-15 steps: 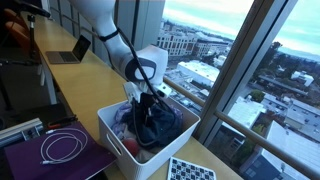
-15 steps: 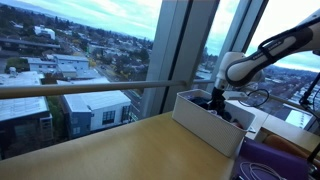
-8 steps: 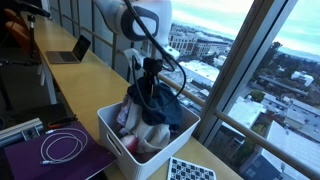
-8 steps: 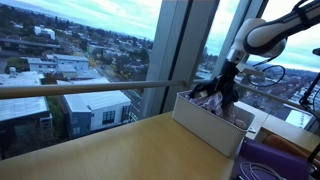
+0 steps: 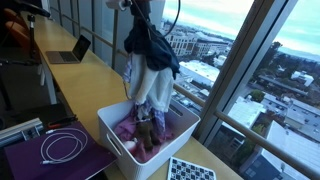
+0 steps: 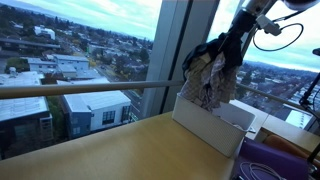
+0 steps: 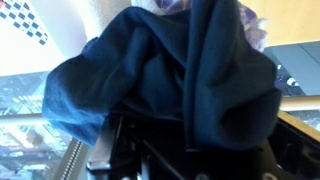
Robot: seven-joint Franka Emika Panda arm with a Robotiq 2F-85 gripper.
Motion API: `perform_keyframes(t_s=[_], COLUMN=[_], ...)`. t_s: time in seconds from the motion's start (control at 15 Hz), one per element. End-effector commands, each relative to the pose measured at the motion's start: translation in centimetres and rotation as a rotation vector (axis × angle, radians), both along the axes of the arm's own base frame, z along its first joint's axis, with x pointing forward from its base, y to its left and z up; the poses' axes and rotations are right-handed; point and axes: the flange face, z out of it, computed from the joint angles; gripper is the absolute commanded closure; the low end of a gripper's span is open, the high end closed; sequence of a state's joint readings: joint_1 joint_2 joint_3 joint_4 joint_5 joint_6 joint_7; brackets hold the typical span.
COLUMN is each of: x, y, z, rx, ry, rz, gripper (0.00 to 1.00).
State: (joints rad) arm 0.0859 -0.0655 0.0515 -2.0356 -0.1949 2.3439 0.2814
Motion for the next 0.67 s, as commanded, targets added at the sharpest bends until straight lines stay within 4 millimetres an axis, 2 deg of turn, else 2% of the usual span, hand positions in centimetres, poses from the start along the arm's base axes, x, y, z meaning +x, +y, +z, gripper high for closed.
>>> perform_keyframes(t_s=[0.0, 0.2, 0.47, 0.6], x=[-2.8, -5.4, -9.3, -11.4], y=[6.8, 13.7, 23.8, 28.6], z=[6.7, 10.7, 14.0, 15.0], rx=[-0.048, -0.062, -0.064, -0.065], ry=[-0.093, -0.135, -0.138, -0.13], rz=[0.117, 0.232, 0.357, 0.398], gripper=[1.0, 1.0, 1.0, 1.0])
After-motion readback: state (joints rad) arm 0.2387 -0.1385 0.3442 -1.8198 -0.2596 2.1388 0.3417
